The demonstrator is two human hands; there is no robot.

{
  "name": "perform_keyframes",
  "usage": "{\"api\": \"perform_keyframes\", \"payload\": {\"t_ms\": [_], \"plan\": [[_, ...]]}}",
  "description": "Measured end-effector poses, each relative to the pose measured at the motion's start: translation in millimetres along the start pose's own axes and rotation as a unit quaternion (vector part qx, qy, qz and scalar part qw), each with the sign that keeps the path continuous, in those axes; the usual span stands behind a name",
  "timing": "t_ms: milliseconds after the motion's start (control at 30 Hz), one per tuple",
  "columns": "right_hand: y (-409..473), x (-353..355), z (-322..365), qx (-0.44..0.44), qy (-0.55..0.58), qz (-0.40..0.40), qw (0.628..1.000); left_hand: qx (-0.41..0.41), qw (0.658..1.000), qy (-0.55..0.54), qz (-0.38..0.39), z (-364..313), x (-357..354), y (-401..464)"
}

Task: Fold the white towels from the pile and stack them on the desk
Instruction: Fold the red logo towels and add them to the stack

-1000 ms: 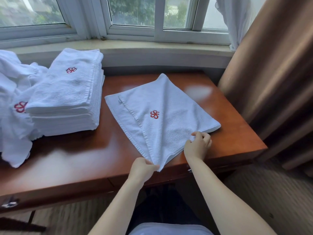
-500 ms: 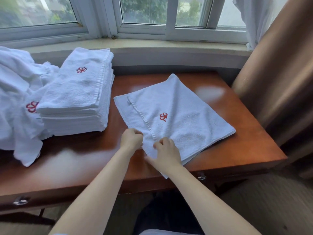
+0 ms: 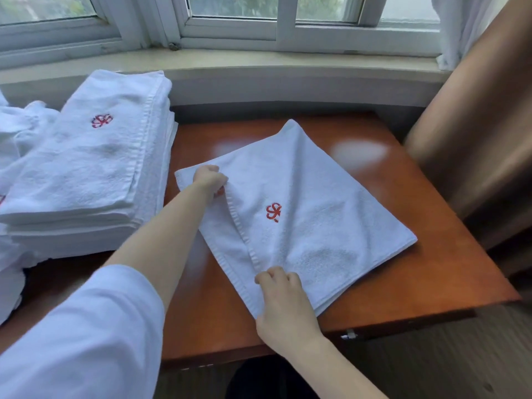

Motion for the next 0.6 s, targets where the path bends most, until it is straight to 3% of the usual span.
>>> {"api": "perform_keyframes", "payload": {"t_ms": [100,200,433,600], "plan": [[2,2,-4,-0.011,0.028,-0.015,0.999,-0.074,0.990,0.087,-0.081,-4,10,10],[3,1,-5,-0.022,0.048,-0.054,0.997,-0.124,0.978,0.106,-0.128,-10,29,14],[-7,-4,10,0.042,0.055,-0.216,0.974,-0.132,0.968,0.143,-0.161,3,51,14],[-13,-10,5,0.081,0.071,-0.208,0.972,-0.123,0.930,0.190,-0.288,15,43,4]]}}
Point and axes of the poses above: each hand's wrist, its own y-axis towards the middle knuckle, its own x-axis out of the back of the hand, z = x × y, the point moved 1 cm from there along y, towards the middle knuckle, and after that the axes turned 11 degrees about x, right-handed, at the moved point
